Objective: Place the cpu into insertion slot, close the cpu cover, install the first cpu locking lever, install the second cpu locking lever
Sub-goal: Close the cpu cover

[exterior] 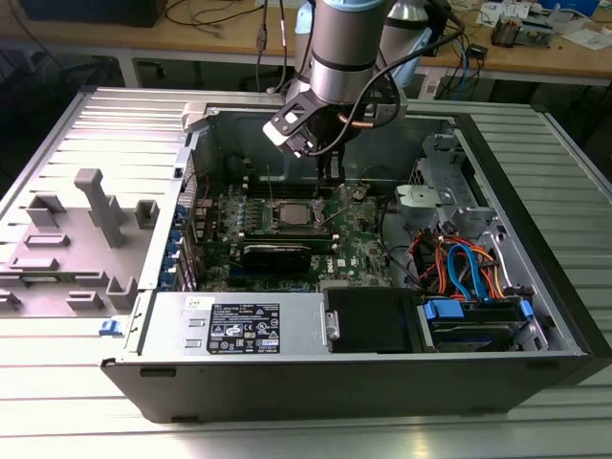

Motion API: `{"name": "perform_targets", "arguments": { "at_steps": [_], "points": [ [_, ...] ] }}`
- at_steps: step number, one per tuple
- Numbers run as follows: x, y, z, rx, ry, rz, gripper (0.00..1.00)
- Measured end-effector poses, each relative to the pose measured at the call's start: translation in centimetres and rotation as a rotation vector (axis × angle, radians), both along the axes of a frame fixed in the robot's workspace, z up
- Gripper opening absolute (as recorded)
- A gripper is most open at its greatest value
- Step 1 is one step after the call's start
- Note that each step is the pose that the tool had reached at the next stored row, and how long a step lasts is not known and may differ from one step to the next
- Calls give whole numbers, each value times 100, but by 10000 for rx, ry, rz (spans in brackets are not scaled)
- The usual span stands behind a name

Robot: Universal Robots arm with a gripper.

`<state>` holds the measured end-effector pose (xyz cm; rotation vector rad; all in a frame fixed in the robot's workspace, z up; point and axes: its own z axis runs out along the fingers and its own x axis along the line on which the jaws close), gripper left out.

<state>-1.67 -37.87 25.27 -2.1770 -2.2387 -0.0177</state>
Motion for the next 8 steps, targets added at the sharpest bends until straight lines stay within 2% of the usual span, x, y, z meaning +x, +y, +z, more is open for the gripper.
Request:
{"name": "perform_targets", "arguments": {
  "at_steps": [8],
  "points": [
    [2,0,14,-1,1,1,11]
  ]
}}
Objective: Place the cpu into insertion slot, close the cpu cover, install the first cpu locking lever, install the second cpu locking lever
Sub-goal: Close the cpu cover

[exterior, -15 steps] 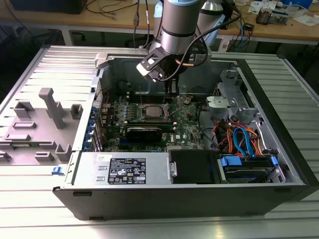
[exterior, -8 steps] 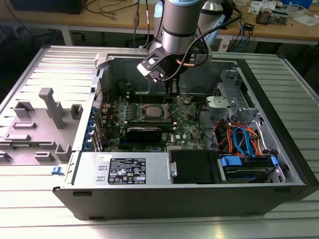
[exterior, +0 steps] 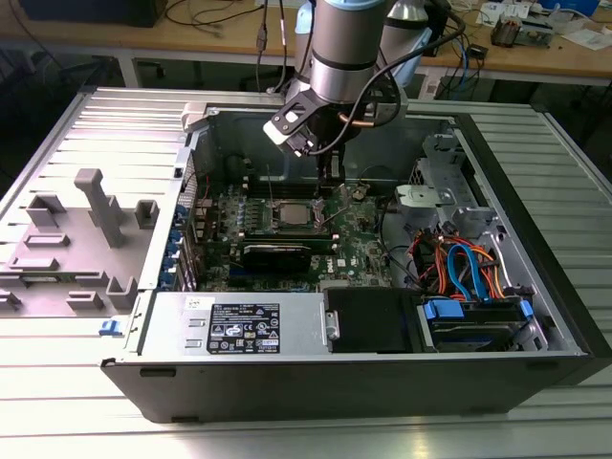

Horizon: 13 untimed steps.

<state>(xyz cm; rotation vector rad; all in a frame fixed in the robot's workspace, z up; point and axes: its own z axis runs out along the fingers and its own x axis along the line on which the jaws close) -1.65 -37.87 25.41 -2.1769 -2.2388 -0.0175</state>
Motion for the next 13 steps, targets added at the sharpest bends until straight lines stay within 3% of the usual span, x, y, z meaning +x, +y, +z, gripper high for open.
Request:
{"name": "perform_targets", "arguments": {
  "at_steps": [8,13],
  "points": [
    [1,0,8,2,0,1,11],
    [102,0,8,1,6,0,11]
  ]
}}
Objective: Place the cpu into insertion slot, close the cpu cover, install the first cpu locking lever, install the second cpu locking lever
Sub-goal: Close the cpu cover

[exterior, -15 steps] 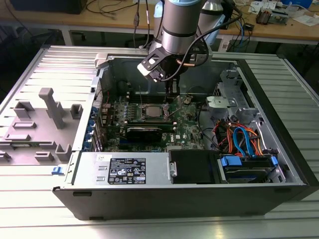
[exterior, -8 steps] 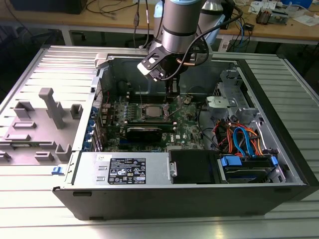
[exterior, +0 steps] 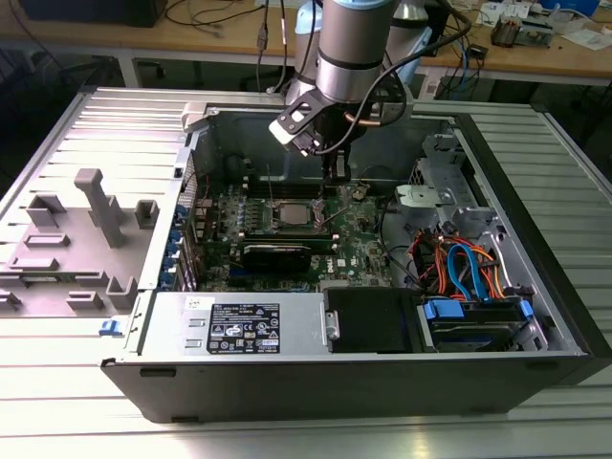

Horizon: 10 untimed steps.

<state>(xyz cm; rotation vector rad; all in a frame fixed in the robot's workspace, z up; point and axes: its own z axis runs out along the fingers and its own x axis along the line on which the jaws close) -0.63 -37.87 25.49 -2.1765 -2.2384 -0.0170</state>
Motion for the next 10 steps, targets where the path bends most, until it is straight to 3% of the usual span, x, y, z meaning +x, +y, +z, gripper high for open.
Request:
{"name": "perform_targets", "arguments": {
  "at_steps": [10],
  "points": [
    [92,0,61,-2,6,0,11]
  ]
}}
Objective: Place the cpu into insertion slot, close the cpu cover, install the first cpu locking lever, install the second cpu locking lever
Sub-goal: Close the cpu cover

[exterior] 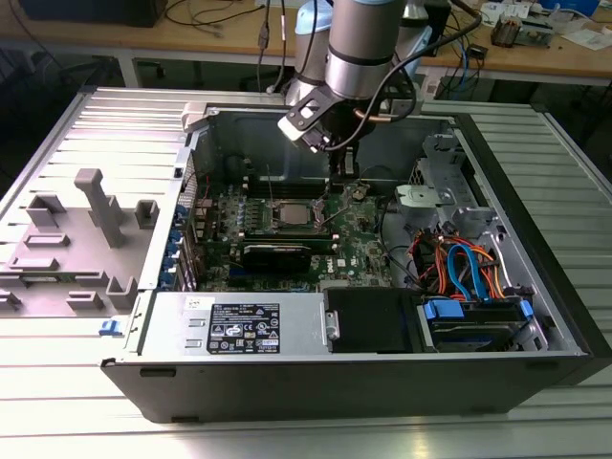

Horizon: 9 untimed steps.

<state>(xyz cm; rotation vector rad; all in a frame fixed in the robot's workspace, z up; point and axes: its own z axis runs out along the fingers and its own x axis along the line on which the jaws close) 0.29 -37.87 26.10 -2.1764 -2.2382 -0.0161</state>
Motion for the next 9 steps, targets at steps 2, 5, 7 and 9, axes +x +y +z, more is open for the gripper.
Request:
{"name": "perform_targets", "arguments": {
  "at_steps": [2,5,7,9],
  "points": [
    [35,0,6,3,-1,0,11],
    [107,0,19,5,-1,-1,11],
    [141,0,21,3,0,0,11],
    [188,0,24,1,0,0,11]
  ]
}}
